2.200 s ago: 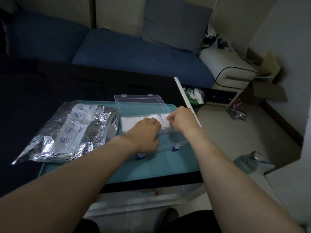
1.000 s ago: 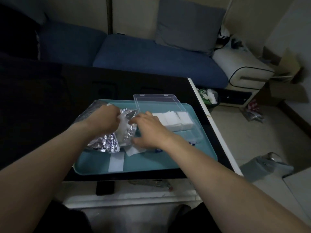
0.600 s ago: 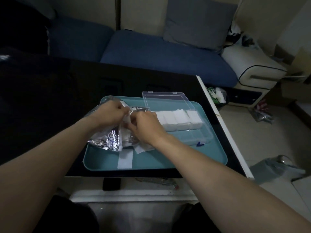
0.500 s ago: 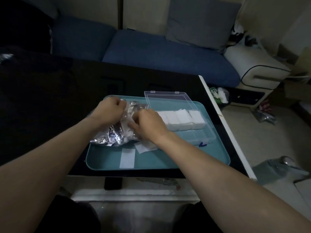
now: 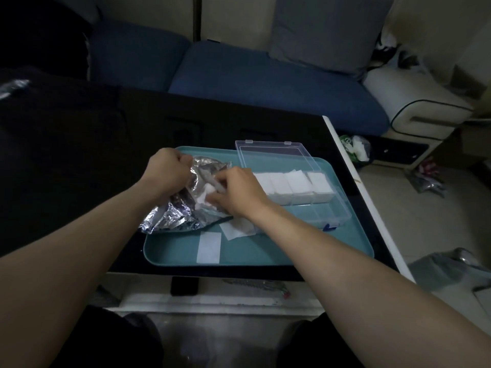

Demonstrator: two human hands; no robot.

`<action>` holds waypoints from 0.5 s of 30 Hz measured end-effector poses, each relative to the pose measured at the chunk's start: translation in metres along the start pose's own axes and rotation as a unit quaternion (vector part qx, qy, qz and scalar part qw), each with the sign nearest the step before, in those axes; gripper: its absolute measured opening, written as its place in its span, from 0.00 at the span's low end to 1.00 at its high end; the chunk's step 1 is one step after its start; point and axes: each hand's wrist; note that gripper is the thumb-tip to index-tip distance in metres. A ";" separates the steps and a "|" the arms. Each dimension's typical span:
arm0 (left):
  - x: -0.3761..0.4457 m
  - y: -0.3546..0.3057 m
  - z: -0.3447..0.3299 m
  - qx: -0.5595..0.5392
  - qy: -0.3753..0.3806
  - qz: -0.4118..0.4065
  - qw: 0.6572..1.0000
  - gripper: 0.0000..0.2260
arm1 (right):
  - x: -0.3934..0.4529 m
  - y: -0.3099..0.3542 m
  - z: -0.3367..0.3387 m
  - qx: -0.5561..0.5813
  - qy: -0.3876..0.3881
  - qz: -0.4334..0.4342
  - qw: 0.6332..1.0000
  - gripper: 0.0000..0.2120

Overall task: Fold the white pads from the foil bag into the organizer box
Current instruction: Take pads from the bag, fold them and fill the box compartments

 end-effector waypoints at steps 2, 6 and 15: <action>-0.002 -0.004 0.001 0.026 -0.030 -0.041 0.998 0.14 | 0.001 0.000 0.004 0.003 0.007 -0.002 1.000 0.18; -0.008 -0.018 0.001 0.132 -0.007 -0.115 0.984 0.13 | 0.003 -0.001 0.010 0.019 0.015 -0.019 1.000 0.13; -0.009 -0.025 -0.009 0.197 0.005 -0.109 0.974 0.14 | 0.004 -0.015 0.041 0.233 -0.018 -0.215 0.948 0.06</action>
Point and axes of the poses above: each hand's wrist, its own x-axis towards the middle knuckle, its own z-axis out of the back of the hand, y = z × x, and after that the axes turned 15 degrees about -y, right-handed
